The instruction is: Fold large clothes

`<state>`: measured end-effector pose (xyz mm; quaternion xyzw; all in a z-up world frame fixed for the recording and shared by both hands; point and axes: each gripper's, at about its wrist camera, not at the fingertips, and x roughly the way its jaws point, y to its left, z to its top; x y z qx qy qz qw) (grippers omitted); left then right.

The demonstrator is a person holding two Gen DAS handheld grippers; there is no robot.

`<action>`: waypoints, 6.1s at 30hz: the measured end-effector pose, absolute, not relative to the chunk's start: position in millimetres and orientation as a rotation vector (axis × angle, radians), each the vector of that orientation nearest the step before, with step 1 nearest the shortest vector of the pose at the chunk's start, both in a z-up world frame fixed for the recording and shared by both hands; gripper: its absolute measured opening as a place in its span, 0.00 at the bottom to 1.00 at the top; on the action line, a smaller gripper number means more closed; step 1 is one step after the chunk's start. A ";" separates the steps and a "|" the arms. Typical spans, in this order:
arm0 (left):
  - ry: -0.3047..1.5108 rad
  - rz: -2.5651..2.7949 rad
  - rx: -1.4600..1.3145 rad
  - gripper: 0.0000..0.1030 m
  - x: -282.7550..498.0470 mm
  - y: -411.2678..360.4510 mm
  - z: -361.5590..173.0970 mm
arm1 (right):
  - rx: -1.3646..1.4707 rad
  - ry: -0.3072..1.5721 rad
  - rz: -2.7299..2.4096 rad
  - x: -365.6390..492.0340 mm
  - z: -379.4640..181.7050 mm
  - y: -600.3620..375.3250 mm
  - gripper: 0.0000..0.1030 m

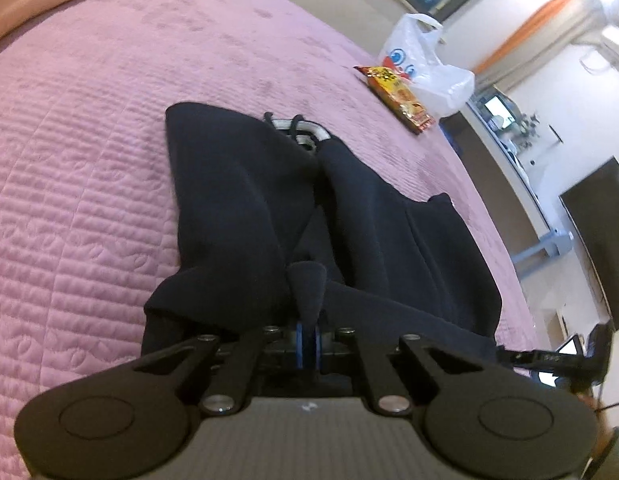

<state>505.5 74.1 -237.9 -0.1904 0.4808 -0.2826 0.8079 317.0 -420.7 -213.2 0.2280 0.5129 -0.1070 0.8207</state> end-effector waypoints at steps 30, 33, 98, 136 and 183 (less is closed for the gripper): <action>0.635 -0.348 -0.360 0.05 618.7 48.2 -159.4 | 0.093 0.642 -0.072 498.2 -117.2 -388.8 0.10; 0.773 -0.268 -0.233 0.05 652.8 21.9 -209.2 | 0.100 0.820 -0.099 534.4 -171.4 -388.7 0.10; 0.749 -0.321 -1.193 0.39 432.5 109.0 -322.0 | 0.180 0.980 0.019 392.4 -201.7 -198.7 0.08; 0.839 -1.112 -0.142 0.09 413.2 -278.2 -216.9 | 0.343 0.805 -0.340 308.2 -170.6 -423.6 0.14; 0.816 -0.780 -0.394 0.23 548.7 -167.4 -208.9 | 0.562 0.849 0.129 483.3 -168.1 -447.9 0.09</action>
